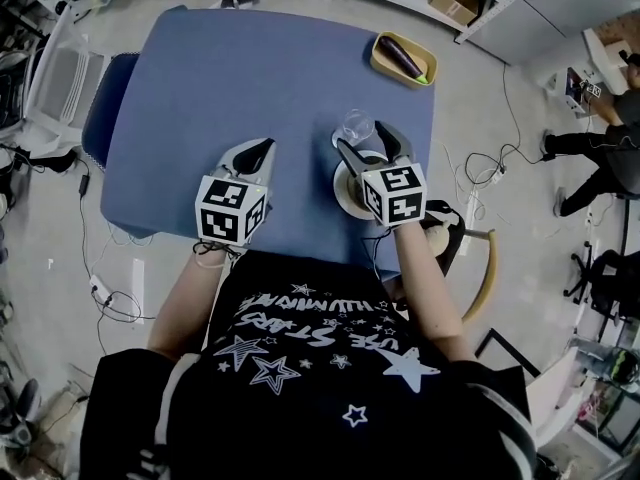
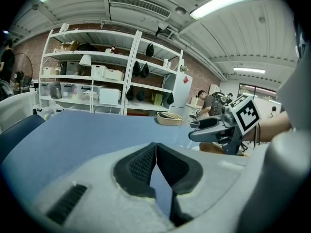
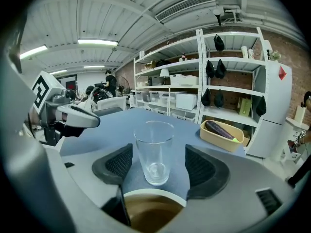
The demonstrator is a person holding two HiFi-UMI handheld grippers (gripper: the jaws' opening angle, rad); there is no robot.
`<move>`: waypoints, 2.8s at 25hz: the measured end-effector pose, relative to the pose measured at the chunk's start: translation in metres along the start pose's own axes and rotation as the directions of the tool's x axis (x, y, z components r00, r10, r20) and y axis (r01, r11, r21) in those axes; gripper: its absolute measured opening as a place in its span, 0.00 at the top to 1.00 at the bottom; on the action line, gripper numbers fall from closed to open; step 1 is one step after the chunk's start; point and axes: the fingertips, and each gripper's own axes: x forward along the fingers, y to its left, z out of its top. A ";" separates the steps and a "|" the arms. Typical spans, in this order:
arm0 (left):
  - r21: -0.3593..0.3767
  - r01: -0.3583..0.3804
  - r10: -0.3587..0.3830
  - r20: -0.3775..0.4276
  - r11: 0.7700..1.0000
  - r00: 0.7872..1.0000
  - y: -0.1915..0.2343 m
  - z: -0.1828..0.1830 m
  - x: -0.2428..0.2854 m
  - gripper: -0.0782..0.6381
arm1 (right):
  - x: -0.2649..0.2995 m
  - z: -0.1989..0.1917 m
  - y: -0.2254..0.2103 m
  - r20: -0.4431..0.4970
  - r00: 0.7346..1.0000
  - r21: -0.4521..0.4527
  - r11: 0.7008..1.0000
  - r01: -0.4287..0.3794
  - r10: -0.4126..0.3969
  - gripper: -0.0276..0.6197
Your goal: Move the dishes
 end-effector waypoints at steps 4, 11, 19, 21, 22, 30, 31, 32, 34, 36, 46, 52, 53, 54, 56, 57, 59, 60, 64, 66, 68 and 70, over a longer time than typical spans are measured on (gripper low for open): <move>0.022 0.032 -0.033 0.005 0.999 0.999 -0.016 0.006 0.007 0.86 | -0.016 -0.006 -0.009 0.002 1.000 0.016 0.999 0.028 -0.028 0.45; 0.064 0.111 -0.110 -0.025 0.992 0.994 -0.045 0.006 0.022 0.86 | -0.047 -0.033 -0.029 -0.042 0.994 0.117 0.987 0.108 -0.103 0.52; 0.089 0.161 -0.156 -0.065 0.983 0.986 -0.068 -0.006 0.031 0.86 | -0.067 -0.091 -0.044 -0.196 0.977 0.280 0.950 0.140 -0.086 0.62; 0.090 0.169 -0.163 -0.071 0.981 0.984 -0.072 -0.007 0.033 0.86 | -0.067 -0.099 -0.044 -0.213 0.975 0.317 0.939 0.133 -0.067 0.63; 0.091 0.173 -0.167 -0.074 0.981 0.983 -0.073 -0.008 0.033 0.86 | -0.067 -0.102 -0.044 -0.220 0.974 0.332 0.934 0.134 -0.061 0.64; 0.091 0.183 -0.175 -0.091 0.979 0.980 -0.079 -0.011 0.033 0.86 | -0.068 -0.111 -0.051 -0.239 0.967 0.402 0.898 0.178 -0.085 0.78; 0.090 0.183 -0.174 -0.093 0.979 0.980 -0.078 -0.011 0.033 0.86 | -0.068 -0.111 -0.050 -0.238 0.968 0.406 0.897 0.177 -0.084 0.80; 0.089 0.182 -0.174 -0.094 0.979 0.980 -0.077 -0.012 0.034 0.86 | -0.067 -0.112 -0.051 -0.239 0.967 0.407 0.896 0.179 -0.084 0.84; 0.088 0.181 -0.173 -0.095 0.980 0.980 -0.077 -0.013 0.036 0.86 | -0.067 -0.113 -0.052 -0.245 0.966 0.407 0.894 0.185 -0.088 0.91; 0.086 0.180 -0.172 -0.096 0.980 0.980 -0.076 -0.013 0.037 0.86 | -0.067 -0.113 -0.052 -0.239 0.968 0.421 0.890 0.175 -0.077 0.92; 0.084 0.166 -0.158 -0.089 0.983 0.983 -0.078 -0.006 0.046 0.86 | -0.078 -0.086 -0.083 -0.164 0.980 0.456 0.873 0.174 -0.109 0.93; 0.084 0.138 -0.130 -0.090 0.987 0.987 -0.074 -0.003 0.053 0.86 | -0.076 -0.083 -0.123 -0.146 0.975 0.489 0.844 0.220 -0.169 0.93; 0.083 0.132 -0.125 -0.092 0.988 0.988 -0.073 -0.002 0.053 0.86 | -0.075 -0.083 -0.129 -0.149 0.973 0.495 0.838 0.230 -0.178 0.93; 0.082 0.126 -0.119 -0.095 0.989 0.988 -0.071 -0.002 0.054 0.86 | -0.074 -0.084 -0.135 -0.154 0.970 0.501 0.832 0.239 -0.186 0.93; 0.079 0.114 -0.106 -0.099 0.990 0.989 -0.069 -0.002 0.056 0.86 | -0.071 -0.088 -0.145 -0.164 0.967 0.513 0.821 0.252 -0.195 0.93; 0.077 0.107 -0.100 -0.101 0.991 0.990 -0.069 -0.001 0.058 0.86 | -0.069 -0.090 -0.150 -0.169 0.966 0.517 0.816 0.257 -0.197 0.93; 0.074 0.096 -0.088 -0.104 0.993 0.991 -0.067 -0.002 0.061 0.86 | -0.064 -0.095 -0.156 -0.180 0.964 0.523 0.812 0.261 -0.194 0.93; 0.074 0.091 -0.083 -0.105 0.993 0.991 -0.067 -0.002 0.063 0.86 | -0.062 -0.098 -0.159 -0.186 0.964 0.524 0.811 0.260 -0.189 0.93; 0.072 0.074 -0.065 -0.114 0.995 0.991 -0.067 -0.005 0.065 0.86 | -0.055 -0.108 -0.164 -0.204 0.965 0.547 0.798 0.254 -0.167 0.93; 0.071 0.066 -0.057 -0.122 0.995 0.991 -0.068 -0.006 0.065 0.86 | -0.054 -0.110 -0.168 -0.212 0.963 0.549 0.795 0.258 -0.167 0.92; 0.070 0.058 -0.048 -0.128 0.996 0.991 -0.070 -0.008 0.066 0.86 | -0.054 -0.111 -0.171 -0.216 0.963 0.543 0.799 0.258 -0.164 0.92; 0.069 0.047 -0.038 -0.133 0.997 0.990 -0.073 -0.011 0.065 0.86 | -0.054 -0.113 -0.172 -0.213 0.964 0.541 0.803 0.250 -0.157 0.92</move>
